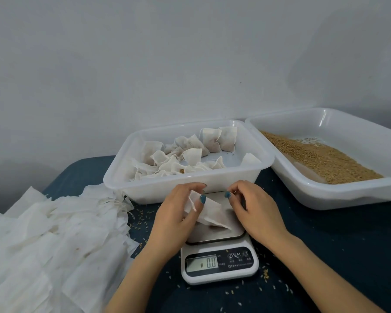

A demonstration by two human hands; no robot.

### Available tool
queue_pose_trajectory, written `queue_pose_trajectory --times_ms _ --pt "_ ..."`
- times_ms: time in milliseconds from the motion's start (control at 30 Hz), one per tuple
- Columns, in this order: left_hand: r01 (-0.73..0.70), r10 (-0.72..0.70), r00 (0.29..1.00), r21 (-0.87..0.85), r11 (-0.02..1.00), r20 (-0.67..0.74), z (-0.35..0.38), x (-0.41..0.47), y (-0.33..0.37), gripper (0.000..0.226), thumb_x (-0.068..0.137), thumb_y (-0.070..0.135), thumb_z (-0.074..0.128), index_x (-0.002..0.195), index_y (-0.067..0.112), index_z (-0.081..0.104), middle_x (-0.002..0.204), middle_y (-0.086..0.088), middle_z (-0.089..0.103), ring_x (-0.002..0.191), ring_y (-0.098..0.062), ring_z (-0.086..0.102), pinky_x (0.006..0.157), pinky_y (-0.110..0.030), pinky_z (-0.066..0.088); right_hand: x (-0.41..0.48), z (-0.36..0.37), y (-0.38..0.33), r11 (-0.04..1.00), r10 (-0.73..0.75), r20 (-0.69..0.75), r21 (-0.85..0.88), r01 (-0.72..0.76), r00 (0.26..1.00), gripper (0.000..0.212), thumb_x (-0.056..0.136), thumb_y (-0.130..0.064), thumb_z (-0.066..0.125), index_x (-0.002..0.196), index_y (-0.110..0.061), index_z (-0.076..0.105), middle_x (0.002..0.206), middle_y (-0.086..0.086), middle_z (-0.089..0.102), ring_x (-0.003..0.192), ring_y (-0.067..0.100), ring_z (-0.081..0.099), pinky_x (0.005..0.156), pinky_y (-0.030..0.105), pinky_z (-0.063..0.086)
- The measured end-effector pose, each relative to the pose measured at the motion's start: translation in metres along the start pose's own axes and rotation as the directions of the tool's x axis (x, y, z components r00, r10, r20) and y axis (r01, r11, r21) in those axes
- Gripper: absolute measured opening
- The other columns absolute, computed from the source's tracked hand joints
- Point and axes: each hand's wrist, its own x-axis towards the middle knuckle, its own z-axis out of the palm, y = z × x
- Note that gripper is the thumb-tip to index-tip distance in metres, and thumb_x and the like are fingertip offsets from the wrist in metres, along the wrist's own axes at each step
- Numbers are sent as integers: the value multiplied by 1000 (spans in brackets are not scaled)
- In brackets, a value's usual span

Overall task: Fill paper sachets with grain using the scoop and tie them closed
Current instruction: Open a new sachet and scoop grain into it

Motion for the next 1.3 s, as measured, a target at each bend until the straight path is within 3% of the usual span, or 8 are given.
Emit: queue_pose_trajectory --times_ms 67,167,667,767,833,1033,1167,1300 --pt "7 -8 997 -23 1000 -71 -3 1 1 20 97 32 50 114 32 61 117 21 63 111 -3 58 85 -14 44 0 0 0 1000 1 0 10 -1 1000 8 96 -29 56 92 -36 54 76 -18 50 77 -3 49 57 16 32" --pt "38 -44 991 -47 998 -124 -6 2 1 19 95 29 51 110 34 62 113 22 64 104 -5 60 80 -15 46 -1 0 -1 1000 -15 18 1 15 1000 11 97 -30 55 91 -39 51 76 -19 49 76 -4 48 58 15 31" --pt "87 -94 982 -47 995 -165 -12 3 -3 20 95 21 55 102 37 63 107 18 65 98 -4 59 72 -7 43 1 -4 4 999 -6 -12 -33 6 1000 5 96 -28 54 93 -30 58 75 -19 48 75 -3 47 57 16 30" --pt "127 -127 972 -10 992 -199 -13 2 -1 15 90 44 50 98 40 62 100 22 64 93 1 60 66 -8 42 2 -4 4 999 -8 -11 -43 8 1000 5 96 -28 54 94 -29 58 76 -19 47 75 -3 46 57 16 31" --pt "156 -134 961 74 985 -243 -15 1 -2 30 85 60 41 96 40 60 92 24 63 86 4 59 63 -16 42 1 -4 4 999 -13 -10 -52 12 1000 5 96 -27 54 94 -28 59 76 -18 48 75 -2 47 58 16 31" --pt "182 -125 976 356 916 -179 -16 -5 -3 44 81 76 27 94 40 49 64 17 57 68 3 57 51 -22 32 1 -3 6 998 -10 -18 -63 9 1000 5 95 -25 56 92 -27 59 75 -16 50 75 1 47 60 16 30" --pt "70 -24 992 375 925 -125 -9 -7 3 33 86 67 33 97 39 45 52 7 46 53 -11 51 46 -26 29 1 -3 6 997 -16 -31 -70 14 999 5 96 -25 57 93 -26 61 75 -17 50 74 3 47 65 24 32" --pt "-40 51 996 140 989 -77 -4 -4 6 11 99 30 51 107 35 48 58 5 44 49 -15 48 47 -34 38 2 -3 8 998 -16 -32 -66 14 999 5 95 -24 57 92 -27 60 74 -16 49 74 3 47 62 19 30"
